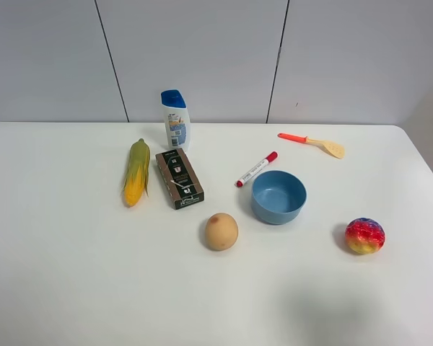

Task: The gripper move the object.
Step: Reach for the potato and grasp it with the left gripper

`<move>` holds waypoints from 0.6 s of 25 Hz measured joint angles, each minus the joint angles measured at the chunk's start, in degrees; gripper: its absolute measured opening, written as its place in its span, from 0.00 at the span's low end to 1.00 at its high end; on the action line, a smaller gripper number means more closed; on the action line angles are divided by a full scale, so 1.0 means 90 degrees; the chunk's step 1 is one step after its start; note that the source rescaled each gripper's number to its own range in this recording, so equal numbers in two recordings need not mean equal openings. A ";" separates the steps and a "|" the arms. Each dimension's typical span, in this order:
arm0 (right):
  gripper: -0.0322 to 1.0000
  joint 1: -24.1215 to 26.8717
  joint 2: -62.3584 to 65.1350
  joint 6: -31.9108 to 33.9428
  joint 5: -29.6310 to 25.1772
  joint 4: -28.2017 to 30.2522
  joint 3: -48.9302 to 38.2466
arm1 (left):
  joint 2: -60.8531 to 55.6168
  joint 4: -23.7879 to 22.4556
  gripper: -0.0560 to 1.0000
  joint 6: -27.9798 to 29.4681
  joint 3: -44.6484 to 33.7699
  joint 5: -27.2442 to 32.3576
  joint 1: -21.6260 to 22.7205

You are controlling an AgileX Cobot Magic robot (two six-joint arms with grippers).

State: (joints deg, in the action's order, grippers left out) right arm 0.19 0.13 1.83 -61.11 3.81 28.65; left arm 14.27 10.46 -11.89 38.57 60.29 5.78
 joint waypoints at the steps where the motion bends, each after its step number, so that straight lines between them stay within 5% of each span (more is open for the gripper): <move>1: 1.00 0.0000 0.0000 0.0000 0.0000 0.0000 0.0000 | 0.0272 0.0012 1.00 -0.0125 0.0180 -0.0035 0.0000; 15: 1.00 0.0000 0.0000 0.0000 0.0000 0.0000 0.0000 | 0.4423 0.0788 1.00 -0.0820 0.2199 -0.0995 -0.0243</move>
State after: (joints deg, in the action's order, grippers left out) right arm 0.19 0.13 1.83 -61.11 3.81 28.65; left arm 54.08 17.56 -19.27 58.36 51.34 3.59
